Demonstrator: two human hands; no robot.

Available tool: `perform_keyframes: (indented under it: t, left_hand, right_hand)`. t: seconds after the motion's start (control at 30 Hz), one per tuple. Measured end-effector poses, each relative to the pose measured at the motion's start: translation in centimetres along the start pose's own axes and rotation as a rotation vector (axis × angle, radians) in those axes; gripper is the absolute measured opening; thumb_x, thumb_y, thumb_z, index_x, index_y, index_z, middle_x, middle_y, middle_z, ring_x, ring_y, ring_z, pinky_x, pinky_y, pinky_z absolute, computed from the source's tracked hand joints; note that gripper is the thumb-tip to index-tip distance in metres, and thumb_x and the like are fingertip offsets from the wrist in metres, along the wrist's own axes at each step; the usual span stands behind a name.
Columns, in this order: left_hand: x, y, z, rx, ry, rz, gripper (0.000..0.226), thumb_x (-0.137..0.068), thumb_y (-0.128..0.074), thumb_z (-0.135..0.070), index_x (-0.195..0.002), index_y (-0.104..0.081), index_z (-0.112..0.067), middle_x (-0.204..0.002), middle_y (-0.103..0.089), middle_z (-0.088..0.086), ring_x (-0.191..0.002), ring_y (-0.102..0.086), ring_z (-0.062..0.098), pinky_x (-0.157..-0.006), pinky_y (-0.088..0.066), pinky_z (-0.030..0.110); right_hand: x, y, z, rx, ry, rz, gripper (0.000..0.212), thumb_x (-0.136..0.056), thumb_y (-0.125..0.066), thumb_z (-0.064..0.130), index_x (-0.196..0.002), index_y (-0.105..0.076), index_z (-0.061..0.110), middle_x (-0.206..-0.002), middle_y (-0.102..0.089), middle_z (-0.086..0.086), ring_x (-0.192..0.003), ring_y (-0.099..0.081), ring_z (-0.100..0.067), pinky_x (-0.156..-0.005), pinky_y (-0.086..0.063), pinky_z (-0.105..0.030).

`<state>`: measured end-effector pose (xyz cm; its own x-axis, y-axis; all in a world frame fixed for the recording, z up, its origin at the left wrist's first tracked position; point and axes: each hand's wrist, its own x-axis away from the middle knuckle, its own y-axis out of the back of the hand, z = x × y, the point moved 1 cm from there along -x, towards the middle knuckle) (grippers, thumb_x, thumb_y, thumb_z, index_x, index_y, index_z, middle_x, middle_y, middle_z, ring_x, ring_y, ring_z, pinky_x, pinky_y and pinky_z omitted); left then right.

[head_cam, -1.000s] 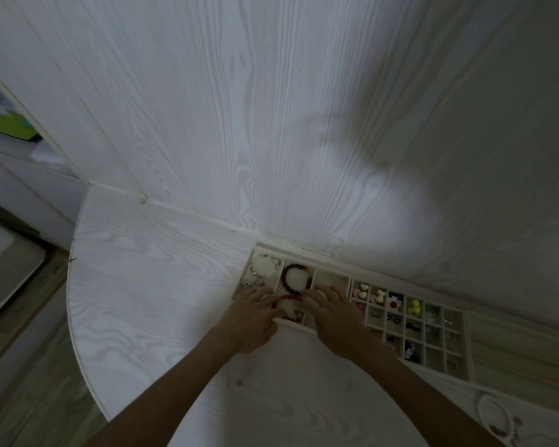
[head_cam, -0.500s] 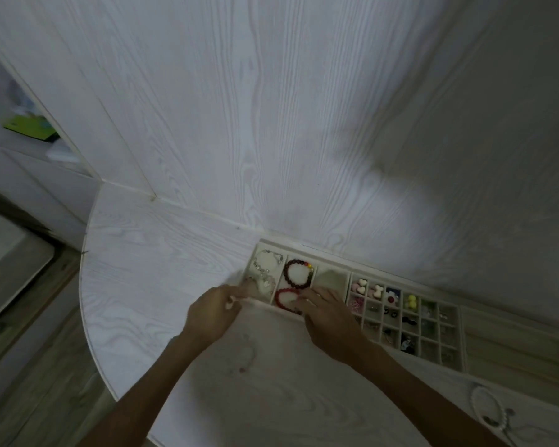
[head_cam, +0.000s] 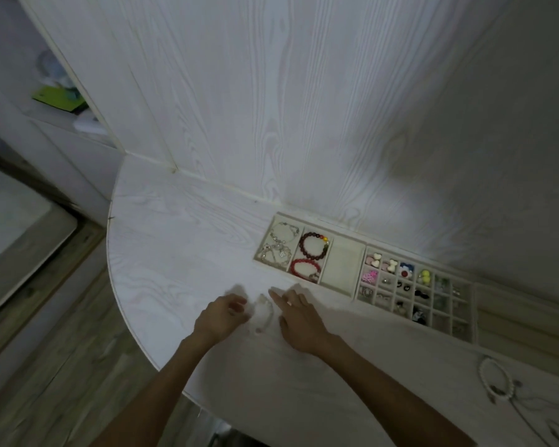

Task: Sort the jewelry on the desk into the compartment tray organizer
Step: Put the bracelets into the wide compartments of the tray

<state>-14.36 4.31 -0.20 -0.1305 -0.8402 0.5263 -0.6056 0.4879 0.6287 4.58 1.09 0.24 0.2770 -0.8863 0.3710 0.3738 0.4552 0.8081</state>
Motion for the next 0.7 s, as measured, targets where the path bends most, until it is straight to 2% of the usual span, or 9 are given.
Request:
perform_keyframes:
  t: [0.07, 0.2, 0.33, 0.43, 0.57, 0.63, 0.7]
  left_hand:
    - [0.2, -0.5, -0.4, -0.035, -0.017, -0.026, 0.037, -0.081, -0.071, -0.04, -0.113, -0.063, -0.024, -0.106, -0.067, -0.005, -0.097, -0.064, 0.013, -0.082, -0.048, 0.026]
    - [0.4, -1.2, -0.9, -0.144, -0.025, -0.083, 0.025, -0.083, -0.068, -0.036, -0.104, -0.067, -0.024, -0.104, -0.068, -0.004, -0.094, -0.064, 0.014, -0.077, -0.047, 0.025]
    - [0.7, -1.9, -1.5, -0.198, -0.085, -0.111, 0.017, -0.088, -0.061, -0.032, -0.102, -0.068, -0.022, -0.103, -0.069, -0.002, -0.094, -0.063, 0.017, -0.078, -0.047, 0.026]
    - [1.0, -2.5, -2.5, -0.155, -0.177, -0.098, 0.016, -0.092, -0.056, -0.033, -0.101, -0.062, -0.021, -0.099, -0.069, -0.002, -0.09, -0.064, 0.017, -0.075, -0.047, 0.026]
    - [1.4, -3.6, -4.5, -0.021, -0.297, 0.017, 0.01, -0.091, -0.061, -0.031, -0.097, -0.058, -0.024, -0.09, -0.065, -0.01, -0.084, -0.065, 0.013, -0.074, -0.049, 0.026]
    - [1.7, -4.0, -5.7, 0.011, -0.371, 0.061, 0.008, -0.089, -0.064, -0.026, -0.096, -0.061, -0.023, -0.09, -0.065, -0.01, -0.085, -0.065, 0.011, -0.076, -0.05, 0.024]
    - [1.9, -4.1, -7.1, 0.045, -0.43, 0.089, 0.007, -0.088, -0.065, -0.021, -0.094, -0.063, -0.021, -0.089, -0.066, -0.01, -0.086, -0.065, 0.011, -0.078, -0.051, 0.024]
  right_hand:
    - [-0.3, -0.2, -0.1, -0.028, -0.018, 0.028, 0.063, -0.092, -0.039, 0.011, -0.149, -0.017, 0.026, -0.137, -0.034, -0.01, -0.12, -0.033, -0.028, -0.097, -0.036, -0.037]
    - [0.0, -0.5, -0.6, -0.112, -0.053, 0.066, 0.06, -0.09, -0.038, 0.009, -0.145, -0.029, 0.031, -0.13, -0.037, -0.01, -0.116, -0.034, -0.028, -0.094, -0.035, -0.036]
    - [0.9, -1.2, -1.3, -0.166, -0.088, 0.052, 0.053, -0.091, -0.047, 0.02, -0.142, -0.035, 0.031, -0.135, -0.038, -0.008, -0.122, -0.034, -0.027, -0.102, -0.034, -0.039]
    - [2.1, -1.1, -1.9, -0.327, -0.148, 0.017, 0.062, -0.089, -0.058, 0.025, -0.144, -0.03, 0.026, -0.14, -0.034, -0.008, -0.124, -0.039, -0.025, -0.103, -0.038, -0.036]
    - [3.5, 0.2, -2.4, -0.594, -0.174, -0.078, 0.074, -0.085, -0.065, 0.014, -0.147, -0.025, 0.024, -0.135, -0.038, -0.011, -0.117, -0.047, -0.024, -0.09, -0.042, -0.026]
    - [4.4, 0.8, -2.8, -0.613, -0.158, -0.112, 0.064, -0.086, -0.064, 0.013, -0.142, -0.036, 0.02, -0.134, -0.043, -0.01, -0.114, -0.05, -0.024, -0.091, -0.044, -0.028]
    - [5.3, 1.4, -3.5, -0.612, -0.155, -0.179, 0.043, -0.087, -0.064, 0.015, -0.128, -0.055, 0.014, -0.128, -0.053, -0.008, -0.112, -0.053, -0.022, -0.096, -0.045, -0.033]
